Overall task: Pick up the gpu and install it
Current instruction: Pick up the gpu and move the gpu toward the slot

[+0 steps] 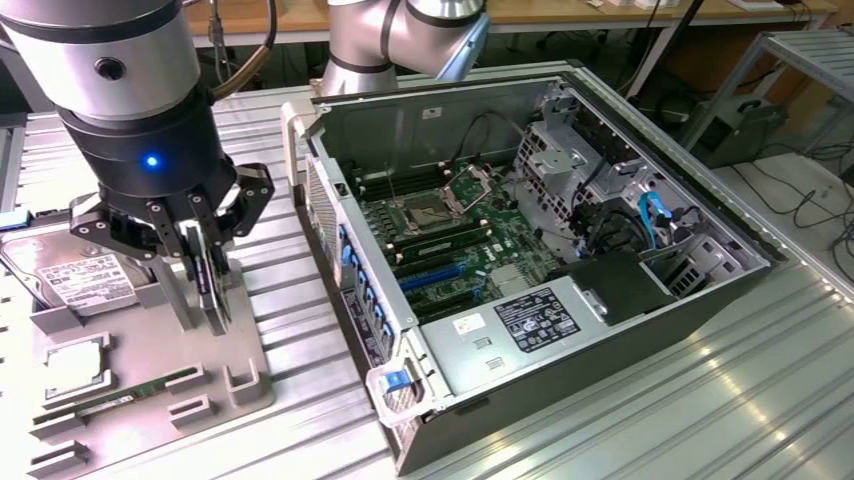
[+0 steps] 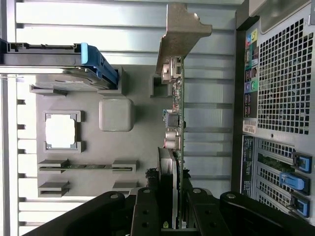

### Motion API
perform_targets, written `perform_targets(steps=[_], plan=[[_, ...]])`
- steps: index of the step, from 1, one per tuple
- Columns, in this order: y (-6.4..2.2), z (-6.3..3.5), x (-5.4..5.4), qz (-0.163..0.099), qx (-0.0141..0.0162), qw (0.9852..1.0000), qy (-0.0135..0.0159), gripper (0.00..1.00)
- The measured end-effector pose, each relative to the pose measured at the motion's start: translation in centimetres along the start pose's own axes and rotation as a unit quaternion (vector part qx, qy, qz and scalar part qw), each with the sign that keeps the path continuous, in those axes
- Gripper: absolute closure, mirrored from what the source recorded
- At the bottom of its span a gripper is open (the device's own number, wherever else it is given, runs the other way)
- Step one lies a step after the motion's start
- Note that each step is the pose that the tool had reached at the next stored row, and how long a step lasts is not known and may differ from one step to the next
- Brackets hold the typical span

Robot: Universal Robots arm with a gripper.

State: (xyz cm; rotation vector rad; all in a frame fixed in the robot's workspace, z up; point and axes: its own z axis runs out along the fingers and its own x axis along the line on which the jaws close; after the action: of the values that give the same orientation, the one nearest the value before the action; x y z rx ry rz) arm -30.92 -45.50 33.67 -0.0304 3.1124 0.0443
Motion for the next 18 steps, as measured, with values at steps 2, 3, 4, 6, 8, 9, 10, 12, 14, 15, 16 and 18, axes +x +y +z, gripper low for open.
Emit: perform_targets(steps=[2,3,4,6,8,9,10,12,14,15,16,18], plan=[[0.00,-0.08,0.00,0.000,0.0000,1.0000,0.0000,0.73],[0.00,-0.11,0.00,0.000,0.0000,1.0000,0.0000,0.73],[0.00,-0.15,0.00,0.000,0.0000,1.0000,0.0000,0.73],[0.01,-0.18,-0.01,0.000,-0.0001,1.0000,-0.0001,0.73],[0.01,-0.28,-0.01,0.000,0.0001,1.0000,0.0001,0.73],[0.01,-0.31,-0.01,0.000,0.0000,1.0000,0.0000,0.73],[0.01,-0.36,-0.01,0.000,0.0000,1.0000,0.0000,0.73],[0.01,-0.40,-0.01,0.000,0.0000,1.0000,-0.0001,0.73],[0.01,-0.53,-0.02,0.000,0.0006,1.0000,0.0001,0.73],[0.01,-0.54,-0.02,0.000,0.0005,1.0000,0.0000,0.73],[0.02,-0.55,-0.02,0.000,0.0005,1.0000,-0.0001,0.73],[0.02,-0.64,-0.02,0.000,0.0007,1.0000,0.0001,0.73]])
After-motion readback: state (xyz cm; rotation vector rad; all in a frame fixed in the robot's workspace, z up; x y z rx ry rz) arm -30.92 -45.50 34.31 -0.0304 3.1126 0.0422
